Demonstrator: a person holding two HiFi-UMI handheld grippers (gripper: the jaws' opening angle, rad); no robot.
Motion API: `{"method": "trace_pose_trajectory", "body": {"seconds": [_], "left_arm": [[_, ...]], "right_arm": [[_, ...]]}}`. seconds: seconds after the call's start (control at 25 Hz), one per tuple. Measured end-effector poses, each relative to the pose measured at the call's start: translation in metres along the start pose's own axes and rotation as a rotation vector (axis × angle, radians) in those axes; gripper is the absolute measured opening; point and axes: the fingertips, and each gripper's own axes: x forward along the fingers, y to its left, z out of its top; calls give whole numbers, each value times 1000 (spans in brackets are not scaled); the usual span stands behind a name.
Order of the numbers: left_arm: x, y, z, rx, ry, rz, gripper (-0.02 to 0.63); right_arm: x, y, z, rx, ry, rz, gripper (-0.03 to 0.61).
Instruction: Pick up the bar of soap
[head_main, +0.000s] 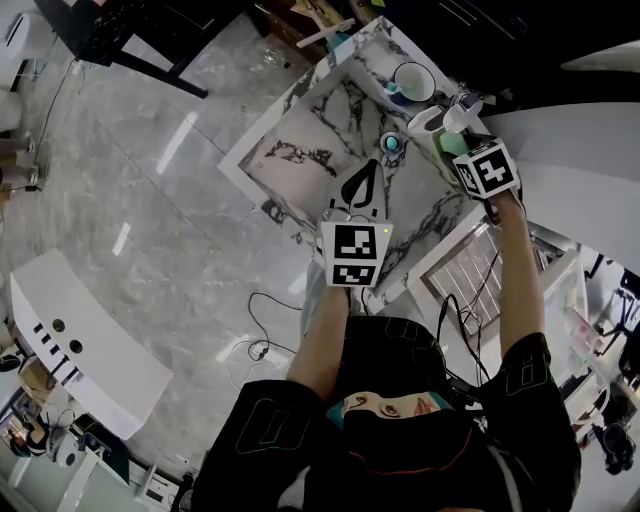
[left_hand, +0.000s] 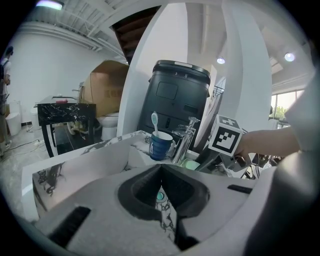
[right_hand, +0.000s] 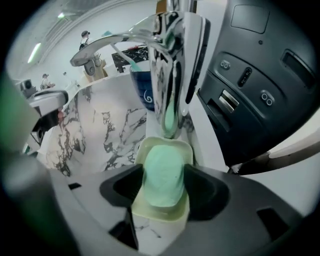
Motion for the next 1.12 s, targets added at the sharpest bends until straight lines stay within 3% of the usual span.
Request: {"method": "trace_pose_trajectory", "body": {"seconds": [0.4, 0.8, 1.12], "left_arm": [[1, -6, 3, -22, -8, 0, 9], [-18, -7, 4, -34, -35, 38, 9], [-35, -14, 1, -56, -61, 74, 9]], "right_arm": [[-1, -5, 1, 42, 64, -24, 260], [-7, -8, 0, 61, -32, -78, 256], [-34, -7, 11, 93, -199, -84, 253]]}}
